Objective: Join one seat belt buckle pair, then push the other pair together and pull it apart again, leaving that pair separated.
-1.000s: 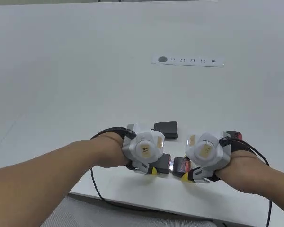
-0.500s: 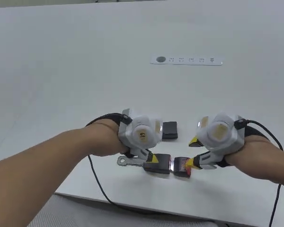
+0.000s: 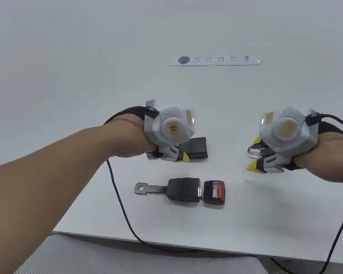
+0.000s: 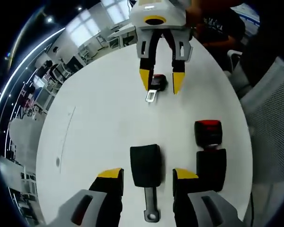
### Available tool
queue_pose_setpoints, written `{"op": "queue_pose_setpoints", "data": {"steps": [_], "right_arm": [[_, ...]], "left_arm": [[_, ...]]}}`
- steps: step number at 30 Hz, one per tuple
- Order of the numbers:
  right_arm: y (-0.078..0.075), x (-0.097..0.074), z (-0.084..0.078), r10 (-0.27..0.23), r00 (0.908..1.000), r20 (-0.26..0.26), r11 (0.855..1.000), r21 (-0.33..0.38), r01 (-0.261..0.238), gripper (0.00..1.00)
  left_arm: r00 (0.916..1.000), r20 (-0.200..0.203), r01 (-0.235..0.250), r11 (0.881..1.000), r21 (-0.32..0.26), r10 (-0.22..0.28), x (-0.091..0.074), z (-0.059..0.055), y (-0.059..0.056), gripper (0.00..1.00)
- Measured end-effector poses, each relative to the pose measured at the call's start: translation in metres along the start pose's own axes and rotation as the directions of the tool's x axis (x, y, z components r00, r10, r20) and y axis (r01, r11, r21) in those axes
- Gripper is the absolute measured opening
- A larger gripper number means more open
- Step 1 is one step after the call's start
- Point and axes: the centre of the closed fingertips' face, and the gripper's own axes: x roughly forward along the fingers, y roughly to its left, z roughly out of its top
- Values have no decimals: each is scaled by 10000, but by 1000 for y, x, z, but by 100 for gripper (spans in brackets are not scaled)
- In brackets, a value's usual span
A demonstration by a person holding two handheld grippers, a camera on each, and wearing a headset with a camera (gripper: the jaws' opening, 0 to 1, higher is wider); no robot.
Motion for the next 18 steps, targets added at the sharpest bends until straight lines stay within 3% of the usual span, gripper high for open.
{"op": "queue_pose_setpoints", "data": {"steps": [4,6,11,18], "right_arm": [[-18,-5,-17,-268,9992,-281,9996,75,270,33],[-19,-8,-23,-349,9987,-376,9992,172,356,33],[-20,-7,-41,-286,9980,-567,9986,439,311,34],[-20,-6,-41,-148,9991,-389,9990,427,165,33]], "left_arm": [[9995,-227,215,9998,32,-214,12,-6,6,43],[9986,-437,302,9993,227,-291,17,-9,7,43],[9974,-464,552,9983,208,-542,29,-8,8,43],[9934,-543,1021,9945,218,-1008,32,-12,-5,34]]}}
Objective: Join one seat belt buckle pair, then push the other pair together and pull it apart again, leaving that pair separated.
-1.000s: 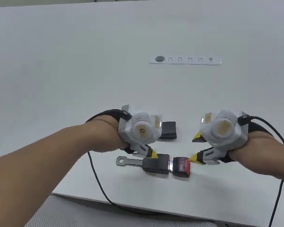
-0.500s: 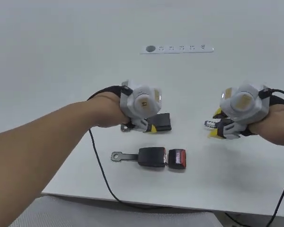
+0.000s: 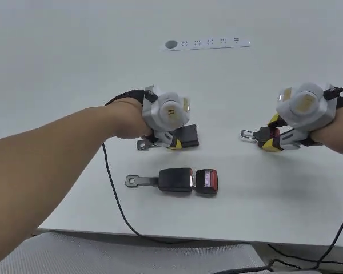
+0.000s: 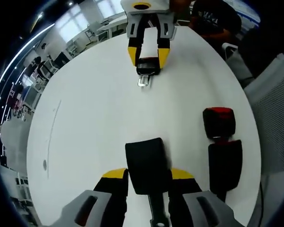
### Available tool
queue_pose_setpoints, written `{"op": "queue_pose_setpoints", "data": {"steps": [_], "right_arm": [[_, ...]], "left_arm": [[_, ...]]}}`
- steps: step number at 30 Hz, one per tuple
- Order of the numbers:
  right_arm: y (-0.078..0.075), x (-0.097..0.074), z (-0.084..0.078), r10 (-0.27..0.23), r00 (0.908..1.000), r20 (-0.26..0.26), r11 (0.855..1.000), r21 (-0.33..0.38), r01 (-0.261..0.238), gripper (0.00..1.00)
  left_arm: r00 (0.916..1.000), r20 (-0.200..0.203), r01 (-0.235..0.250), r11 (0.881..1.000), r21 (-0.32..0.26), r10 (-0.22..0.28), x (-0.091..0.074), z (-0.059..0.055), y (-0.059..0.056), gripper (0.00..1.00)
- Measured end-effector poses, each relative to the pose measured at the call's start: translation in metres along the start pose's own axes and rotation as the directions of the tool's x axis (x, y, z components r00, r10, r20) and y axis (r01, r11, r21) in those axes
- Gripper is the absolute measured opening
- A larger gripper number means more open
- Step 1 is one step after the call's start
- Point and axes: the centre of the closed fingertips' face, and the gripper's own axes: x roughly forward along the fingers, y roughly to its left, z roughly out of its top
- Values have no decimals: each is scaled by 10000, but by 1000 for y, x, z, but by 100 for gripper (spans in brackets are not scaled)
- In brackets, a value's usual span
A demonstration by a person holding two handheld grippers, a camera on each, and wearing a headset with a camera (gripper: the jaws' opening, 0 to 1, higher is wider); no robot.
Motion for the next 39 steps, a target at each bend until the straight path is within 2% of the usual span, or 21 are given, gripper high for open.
{"op": "queue_pose_setpoints", "data": {"steps": [4,5,7,16,24,28,39], "right_arm": [[1,1,0,156,9998,-77,9995,-269,-158,33],[1,2,-2,143,9996,-229,9974,-696,-159,33],[1,4,-3,125,9994,-335,9955,-935,-156,33],[-2,4,-3,413,9989,-212,9968,-673,-426,32],[-3,5,-2,425,9988,-239,9965,-712,-441,32],[0,10,6,365,9990,-264,9951,-911,-388,32],[14,33,46,673,9977,-89,9868,-1473,-678,32]], "left_arm": [[9999,76,66,9997,234,-68,2,1,-3,33],[10000,68,59,9995,312,-61,2,2,-3,33],[10000,38,84,9990,433,-86,2,2,-3,33],[9999,-138,81,9953,966,-68,6,-2,0,32],[10000,-66,32,9971,766,-27,9,-4,3,32],[10000,-55,31,9973,735,-27,9,-4,3,32],[9998,157,-119,9984,545,111,9,-4,2,32]]}}
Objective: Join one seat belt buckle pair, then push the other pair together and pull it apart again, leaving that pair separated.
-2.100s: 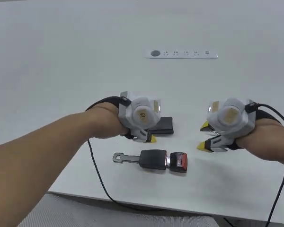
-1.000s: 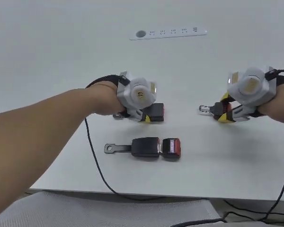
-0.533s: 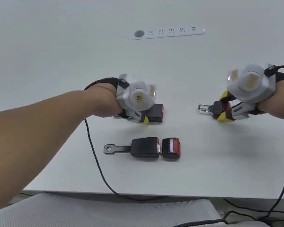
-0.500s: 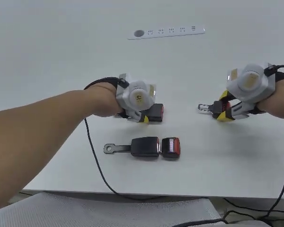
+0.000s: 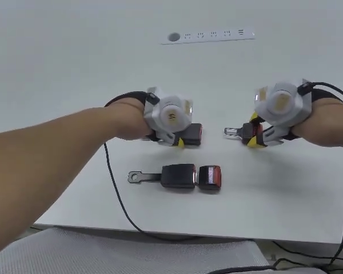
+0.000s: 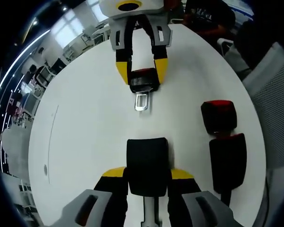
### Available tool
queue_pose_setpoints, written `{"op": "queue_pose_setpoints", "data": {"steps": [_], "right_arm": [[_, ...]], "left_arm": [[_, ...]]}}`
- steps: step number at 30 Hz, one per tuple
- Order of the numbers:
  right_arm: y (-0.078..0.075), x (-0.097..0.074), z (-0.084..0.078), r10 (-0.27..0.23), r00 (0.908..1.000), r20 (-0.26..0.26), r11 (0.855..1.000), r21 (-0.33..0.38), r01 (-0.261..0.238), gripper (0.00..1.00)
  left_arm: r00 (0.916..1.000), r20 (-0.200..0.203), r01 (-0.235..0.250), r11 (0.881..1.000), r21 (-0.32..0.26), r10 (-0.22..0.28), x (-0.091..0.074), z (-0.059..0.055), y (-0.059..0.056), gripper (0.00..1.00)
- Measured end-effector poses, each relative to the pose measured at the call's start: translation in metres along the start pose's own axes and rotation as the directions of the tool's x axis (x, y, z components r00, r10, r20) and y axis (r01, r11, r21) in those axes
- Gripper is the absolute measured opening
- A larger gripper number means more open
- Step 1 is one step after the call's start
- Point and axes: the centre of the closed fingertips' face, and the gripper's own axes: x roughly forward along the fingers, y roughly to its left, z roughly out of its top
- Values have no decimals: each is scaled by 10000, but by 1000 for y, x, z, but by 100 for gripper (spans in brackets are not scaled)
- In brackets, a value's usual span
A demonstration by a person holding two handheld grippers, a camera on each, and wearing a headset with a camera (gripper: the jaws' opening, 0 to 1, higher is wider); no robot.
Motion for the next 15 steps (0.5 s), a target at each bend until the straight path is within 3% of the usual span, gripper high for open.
{"op": "queue_pose_setpoints", "data": {"steps": [6,15], "right_arm": [[3,13,24,209,9997,112,9990,-395,-204,32],[8,21,39,379,9993,-48,9967,-716,-382,32]], "left_arm": [[10000,35,-82,9999,-147,82,1,-1,1,32],[9999,-5,-119,9996,-264,119,2,-1,1,32]]}}
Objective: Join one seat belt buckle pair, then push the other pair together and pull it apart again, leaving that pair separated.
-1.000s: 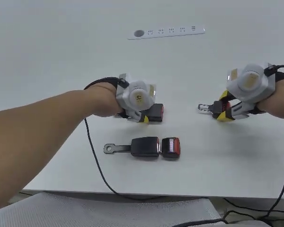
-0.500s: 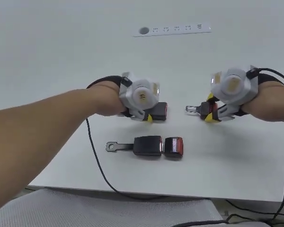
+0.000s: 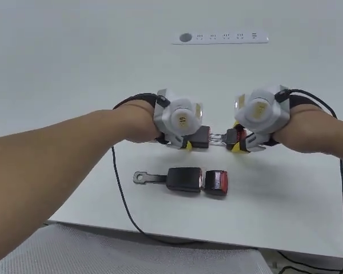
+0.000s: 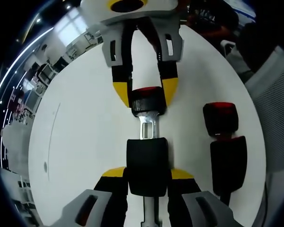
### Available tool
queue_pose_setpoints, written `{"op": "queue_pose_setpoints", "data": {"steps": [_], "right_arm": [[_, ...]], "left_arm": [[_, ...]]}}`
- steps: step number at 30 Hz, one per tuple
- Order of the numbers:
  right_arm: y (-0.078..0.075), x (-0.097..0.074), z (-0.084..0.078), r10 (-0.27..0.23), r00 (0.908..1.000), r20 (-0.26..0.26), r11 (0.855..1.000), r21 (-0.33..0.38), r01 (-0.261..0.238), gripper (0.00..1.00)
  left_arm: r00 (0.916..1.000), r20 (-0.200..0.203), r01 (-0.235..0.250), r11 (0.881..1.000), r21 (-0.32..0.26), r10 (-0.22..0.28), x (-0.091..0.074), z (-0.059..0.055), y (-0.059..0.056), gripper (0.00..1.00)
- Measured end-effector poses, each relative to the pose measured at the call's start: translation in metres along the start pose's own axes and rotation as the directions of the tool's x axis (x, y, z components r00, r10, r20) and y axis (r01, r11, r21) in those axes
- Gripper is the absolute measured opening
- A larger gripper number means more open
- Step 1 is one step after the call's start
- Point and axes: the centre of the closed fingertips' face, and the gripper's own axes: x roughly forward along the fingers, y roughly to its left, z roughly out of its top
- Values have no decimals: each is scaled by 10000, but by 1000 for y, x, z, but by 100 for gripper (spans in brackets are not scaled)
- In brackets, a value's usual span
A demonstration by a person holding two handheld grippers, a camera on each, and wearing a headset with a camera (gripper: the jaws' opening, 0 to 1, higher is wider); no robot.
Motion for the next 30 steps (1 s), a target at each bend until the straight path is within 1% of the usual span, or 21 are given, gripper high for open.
{"op": "queue_pose_setpoints", "data": {"steps": [1,3,6,11,15,22,24,26,30], "right_arm": [[0,0,-1,-16,9999,-99,10000,-46,15,32],[0,-1,-2,-30,9999,-124,10000,-43,30,31],[2,-2,-1,-193,9996,-199,9996,-221,188,31],[0,-3,-1,-299,9995,-132,9994,-163,297,31],[0,-3,-1,-349,9993,-136,9992,-204,347,31],[-1,-2,0,-316,9995,-20,9993,-219,316,31],[0,-2,3,-263,9996,87,9993,-275,266,31],[0,0,6,-291,9995,74,9987,-406,294,31],[-1,3,12,-233,9993,282,9994,-259,241,31]], "left_arm": [[10000,-4,-4,10000,-29,4,0,0,0,32],[10000,-10,-11,10000,-64,11,0,0,0,32],[10000,-5,-75,9998,-186,75,0,0,0,32],[9999,83,-131,9994,-326,134,0,0,0,32],[9999,72,-138,9994,-328,140,1,0,0,32],[9997,171,-143,9992,-376,150,0,1,0,32],[9997,198,-151,9990,-417,160,0,2,0,32],[9996,225,-143,9993,-339,151,0,3,-1,32],[9996,267,-92,9994,-334,101,1,4,-1,32]]}}
